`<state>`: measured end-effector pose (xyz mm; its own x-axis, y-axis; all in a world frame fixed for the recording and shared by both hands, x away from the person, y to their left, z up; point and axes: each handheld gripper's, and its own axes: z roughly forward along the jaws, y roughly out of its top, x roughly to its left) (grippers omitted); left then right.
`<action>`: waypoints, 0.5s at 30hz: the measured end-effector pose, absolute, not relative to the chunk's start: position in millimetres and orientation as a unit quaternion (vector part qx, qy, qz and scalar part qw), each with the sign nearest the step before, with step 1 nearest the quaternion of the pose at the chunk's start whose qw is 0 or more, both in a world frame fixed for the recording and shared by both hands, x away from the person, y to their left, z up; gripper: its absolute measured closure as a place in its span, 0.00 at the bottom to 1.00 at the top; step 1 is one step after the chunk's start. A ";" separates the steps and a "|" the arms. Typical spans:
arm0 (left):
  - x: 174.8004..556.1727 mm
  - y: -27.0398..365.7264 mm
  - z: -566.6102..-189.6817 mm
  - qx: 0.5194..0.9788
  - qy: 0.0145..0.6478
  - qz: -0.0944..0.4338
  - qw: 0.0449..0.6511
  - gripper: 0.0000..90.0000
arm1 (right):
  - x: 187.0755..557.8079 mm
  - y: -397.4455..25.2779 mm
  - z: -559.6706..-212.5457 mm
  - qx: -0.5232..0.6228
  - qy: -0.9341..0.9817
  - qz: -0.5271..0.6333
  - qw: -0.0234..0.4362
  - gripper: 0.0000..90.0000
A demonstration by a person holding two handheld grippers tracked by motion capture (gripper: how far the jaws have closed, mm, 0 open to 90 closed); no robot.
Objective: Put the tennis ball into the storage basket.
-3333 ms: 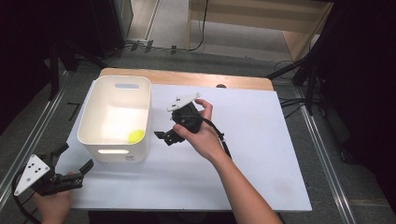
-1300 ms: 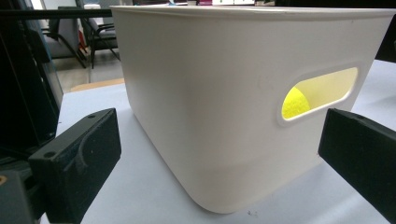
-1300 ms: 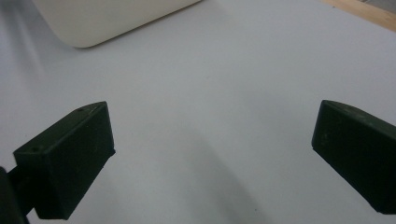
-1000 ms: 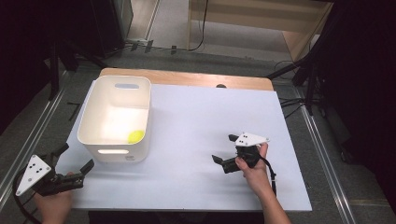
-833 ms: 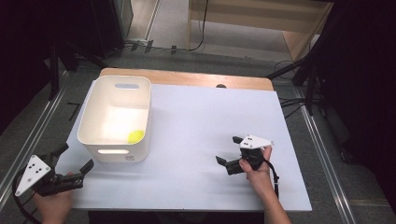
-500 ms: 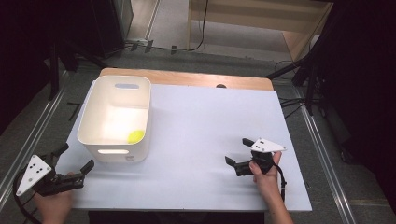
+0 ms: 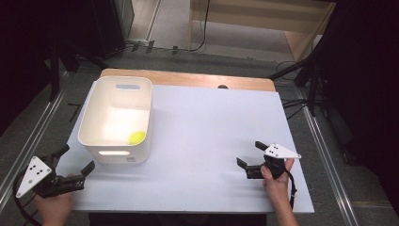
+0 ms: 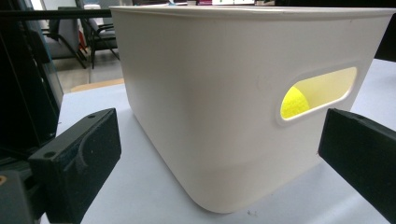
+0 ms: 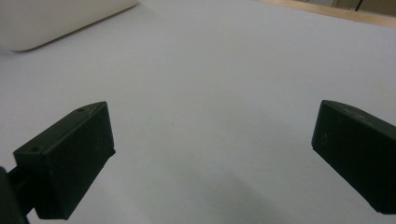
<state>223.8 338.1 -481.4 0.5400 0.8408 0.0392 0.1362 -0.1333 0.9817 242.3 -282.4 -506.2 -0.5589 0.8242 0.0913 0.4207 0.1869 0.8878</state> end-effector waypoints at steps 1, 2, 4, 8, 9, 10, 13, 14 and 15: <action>223.7 338.1 -481.4 0.682 0.358 0.319 0.553 0.00 | 241.1 -284.7 -506.2 0.420 0.740 0.481 0.213 0.00; 223.8 338.1 -481.4 0.681 0.359 0.319 0.553 0.00 | 239.3 -287.3 -506.0 0.424 0.737 0.482 0.214 0.00; 223.7 338.2 -481.4 0.681 0.359 0.319 0.553 0.00 | 237.0 -291.1 -506.1 0.428 0.732 0.483 0.218 0.00; 223.8 338.3 -481.4 0.681 0.358 0.319 0.553 0.00 | 232.9 -299.5 -505.8 0.434 0.724 0.487 0.226 0.00; 223.8 338.3 -481.4 0.681 0.359 0.319 0.553 0.00 | 231.8 -300.5 -505.6 0.436 0.722 0.487 0.225 0.00; 223.8 338.2 -481.5 0.681 0.359 0.319 0.554 0.00 | 230.7 -301.9 -505.6 0.435 0.722 0.487 0.229 0.00; 223.8 338.2 -481.4 0.681 0.359 0.319 0.553 0.00 | 227.1 -305.9 -505.4 0.438 0.721 0.485 0.231 0.00; 223.8 338.1 -481.4 0.681 0.359 0.319 0.553 0.00 | 226.2 -307.4 -505.6 0.439 0.718 0.487 0.233 0.00; 223.8 338.1 -481.5 0.681 0.359 0.319 0.553 0.00 | 225.4 -308.8 -505.6 0.439 0.717 0.488 0.234 0.00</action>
<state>223.8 338.1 -481.5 0.5391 0.8414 0.0373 0.1355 -0.1304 0.9822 225.4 -308.8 -505.6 -0.5044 0.8584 0.0930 0.4013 0.1377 0.9056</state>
